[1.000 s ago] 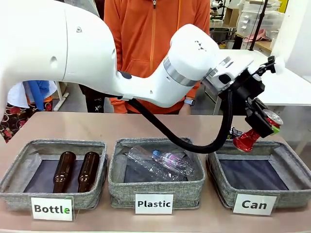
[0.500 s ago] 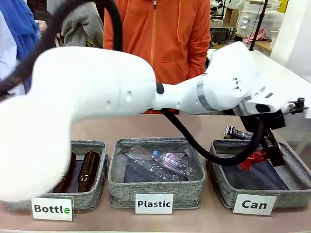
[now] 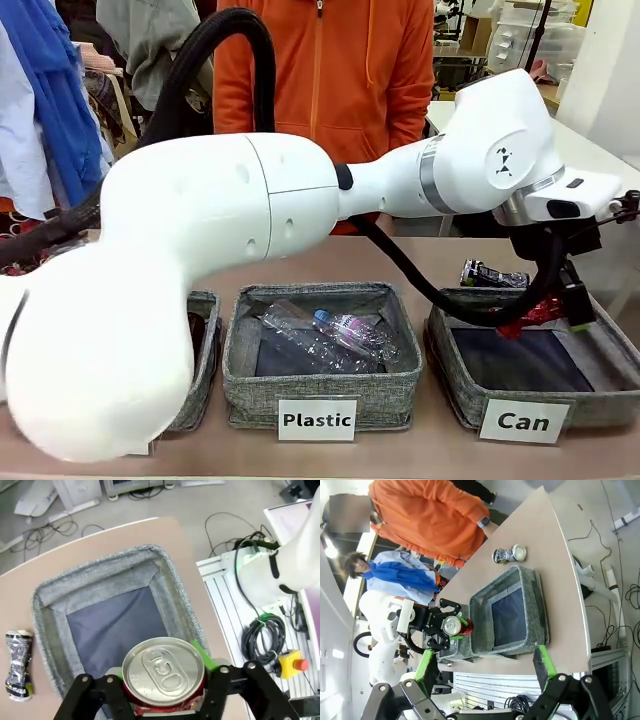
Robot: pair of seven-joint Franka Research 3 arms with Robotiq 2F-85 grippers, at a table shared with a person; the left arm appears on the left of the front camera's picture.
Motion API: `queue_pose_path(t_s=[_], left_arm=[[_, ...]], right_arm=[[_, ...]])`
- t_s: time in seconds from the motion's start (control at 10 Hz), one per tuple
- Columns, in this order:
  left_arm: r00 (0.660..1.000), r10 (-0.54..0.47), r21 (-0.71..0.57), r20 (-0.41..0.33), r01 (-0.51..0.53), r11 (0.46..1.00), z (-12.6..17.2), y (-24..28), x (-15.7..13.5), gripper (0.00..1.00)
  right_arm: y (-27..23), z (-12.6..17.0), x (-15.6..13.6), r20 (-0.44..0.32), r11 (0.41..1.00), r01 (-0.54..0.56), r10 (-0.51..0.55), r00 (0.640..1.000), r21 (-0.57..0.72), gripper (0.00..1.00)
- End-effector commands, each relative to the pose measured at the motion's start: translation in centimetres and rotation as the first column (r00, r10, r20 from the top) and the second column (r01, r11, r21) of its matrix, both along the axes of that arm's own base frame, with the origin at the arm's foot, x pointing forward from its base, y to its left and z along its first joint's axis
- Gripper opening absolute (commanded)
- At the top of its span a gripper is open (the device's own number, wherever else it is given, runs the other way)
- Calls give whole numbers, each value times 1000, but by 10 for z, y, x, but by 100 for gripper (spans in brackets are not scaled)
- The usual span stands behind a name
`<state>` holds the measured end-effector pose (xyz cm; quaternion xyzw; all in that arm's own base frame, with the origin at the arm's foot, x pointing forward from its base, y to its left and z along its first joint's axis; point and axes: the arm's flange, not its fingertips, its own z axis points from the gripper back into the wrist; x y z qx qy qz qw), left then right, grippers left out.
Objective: Sort the can waste into the basket.
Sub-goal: Pick up the can waste from the table and place it in the right Fabric basket.
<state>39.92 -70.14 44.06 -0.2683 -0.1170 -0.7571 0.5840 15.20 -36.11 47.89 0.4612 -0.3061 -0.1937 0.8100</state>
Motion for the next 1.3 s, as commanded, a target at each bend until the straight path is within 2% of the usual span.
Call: queue_pose_path(t_s=[0.0,0.1,0.2,0.6,0.8,0.9,1.0,1.1,1.2], left_arm=[[1000,13,33,17,-14,999,8,-29,19,100],[1000,12,22,11,-12,1000,7,-28,20,90],[1000,3,25,8,-3,1000,8,-27,21,100],[1000,21,76,8,-22,997,8,-5,25,100],[998,-8,168,-70,19,986,13,36,19,100],[996,15,219,-89,5,976,15,64,12,100],[993,46,265,-112,-15,964,17,98,5,100],[981,104,278,-164,-55,959,21,143,-1,100],[963,213,268,-163,-164,949,23,185,-2,100]], right_arm=[[4,-1,-1,-3,1000,4,-4,1000,-24,100],[4,-1,-1,-3,1000,4,-4,1000,-24,100],[4,-1,-1,-3,1000,4,-4,1000,-24,100],[4,-1,-1,-3,1000,4,-4,1000,-24,100],[0,0,0,0,1000,0,0,1000,0,100],[19,4,15,-8,999,30,-30,1000,-13,100],[49,3,36,-57,998,68,-68,996,3,100],[95,-8,62,-64,980,180,-186,980,-90,100],[134,-16,74,-59,985,119,-128,990,-125,100]])
